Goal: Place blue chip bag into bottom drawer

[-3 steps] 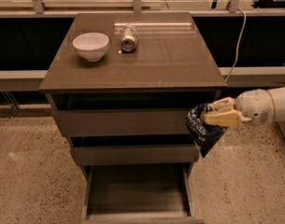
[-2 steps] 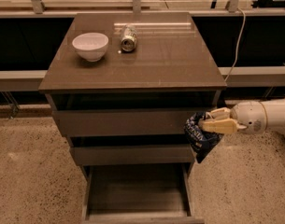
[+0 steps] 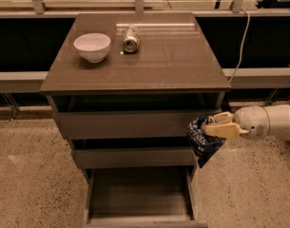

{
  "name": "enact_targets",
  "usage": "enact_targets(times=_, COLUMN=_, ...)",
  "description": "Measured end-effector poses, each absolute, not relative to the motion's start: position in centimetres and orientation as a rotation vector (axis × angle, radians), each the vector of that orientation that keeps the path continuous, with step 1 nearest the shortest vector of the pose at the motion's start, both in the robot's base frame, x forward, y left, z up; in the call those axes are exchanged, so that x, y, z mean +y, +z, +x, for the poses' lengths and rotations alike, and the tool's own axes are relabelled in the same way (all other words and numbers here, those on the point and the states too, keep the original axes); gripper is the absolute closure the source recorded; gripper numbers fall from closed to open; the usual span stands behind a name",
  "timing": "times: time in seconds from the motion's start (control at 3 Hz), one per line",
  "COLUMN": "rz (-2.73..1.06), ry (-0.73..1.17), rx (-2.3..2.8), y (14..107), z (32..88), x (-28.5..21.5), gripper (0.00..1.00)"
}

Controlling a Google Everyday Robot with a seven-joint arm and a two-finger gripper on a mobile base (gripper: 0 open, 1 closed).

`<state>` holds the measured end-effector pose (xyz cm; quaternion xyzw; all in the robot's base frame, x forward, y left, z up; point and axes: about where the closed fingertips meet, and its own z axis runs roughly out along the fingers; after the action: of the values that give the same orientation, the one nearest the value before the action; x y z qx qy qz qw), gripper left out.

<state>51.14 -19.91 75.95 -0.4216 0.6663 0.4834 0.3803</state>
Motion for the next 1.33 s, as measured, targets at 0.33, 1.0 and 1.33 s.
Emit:
enact_targets(times=0.33, rz=-0.902, ry=1.381, rx=1.644, y=70.1, z=52.6, x=-18.4, gripper=1.0)
enact_targets(times=1.0, rz=-0.587, ry=1.575, rx=1.473, y=52.1, z=53.2, x=-15.7, gripper=1.0)
enact_targets(times=1.33, rz=-0.592, ry=1.624, rx=1.469, y=47.8, z=53.3, x=-15.0, gripper=1.0)
